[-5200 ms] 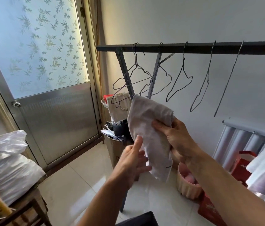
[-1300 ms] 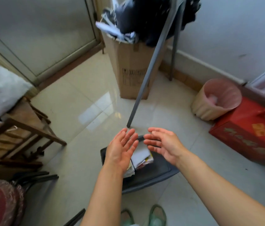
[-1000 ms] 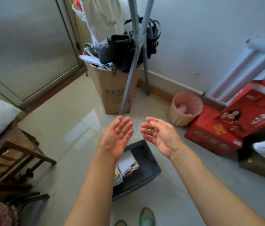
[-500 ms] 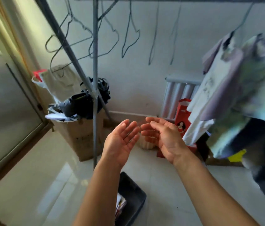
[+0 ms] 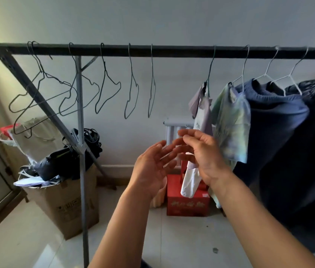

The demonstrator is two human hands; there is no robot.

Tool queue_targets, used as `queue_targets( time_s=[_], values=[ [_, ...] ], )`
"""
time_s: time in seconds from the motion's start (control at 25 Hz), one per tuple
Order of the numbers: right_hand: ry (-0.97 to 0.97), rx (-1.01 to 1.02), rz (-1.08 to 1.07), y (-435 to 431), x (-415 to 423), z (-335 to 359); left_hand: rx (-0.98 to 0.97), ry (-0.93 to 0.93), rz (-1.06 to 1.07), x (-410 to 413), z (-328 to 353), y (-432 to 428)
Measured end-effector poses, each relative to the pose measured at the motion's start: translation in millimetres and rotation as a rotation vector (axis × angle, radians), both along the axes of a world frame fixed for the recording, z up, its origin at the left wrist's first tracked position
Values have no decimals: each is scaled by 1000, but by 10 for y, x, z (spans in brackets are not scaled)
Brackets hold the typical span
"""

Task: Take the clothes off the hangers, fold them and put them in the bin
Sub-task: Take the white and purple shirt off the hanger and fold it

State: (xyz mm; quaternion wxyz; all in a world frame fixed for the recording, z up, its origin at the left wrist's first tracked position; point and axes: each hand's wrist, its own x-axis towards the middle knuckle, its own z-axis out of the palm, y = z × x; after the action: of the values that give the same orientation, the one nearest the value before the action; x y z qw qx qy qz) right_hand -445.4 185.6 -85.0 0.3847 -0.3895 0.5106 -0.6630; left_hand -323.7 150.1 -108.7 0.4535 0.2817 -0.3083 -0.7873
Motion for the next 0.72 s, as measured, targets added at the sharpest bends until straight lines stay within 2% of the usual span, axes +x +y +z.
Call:
queue_targets(
  time_s=[0.2,0.28,0.4,0.48,0.6,0.72],
  values=[
    [69,-155,-266,-331,-541,416,-17,-72,-8,-309,87,-56],
    [188,-185,-405,-573,-800,607,-33,-88,6,-368,111,-98],
    [481,-31,-504,-973,-1091,749,-85,-140,23,-465,196,-185],
    [573,109,-491,-1186,-1193,773,-144,-174,36,-537,289,-254],
    [571,219,-422,-1313,-1226,775,-223,-213,45,-578,412,-313],
    [469,166,-403,-1264,-1199,828,-270,-238,59,-572,435,-326]
  ],
)
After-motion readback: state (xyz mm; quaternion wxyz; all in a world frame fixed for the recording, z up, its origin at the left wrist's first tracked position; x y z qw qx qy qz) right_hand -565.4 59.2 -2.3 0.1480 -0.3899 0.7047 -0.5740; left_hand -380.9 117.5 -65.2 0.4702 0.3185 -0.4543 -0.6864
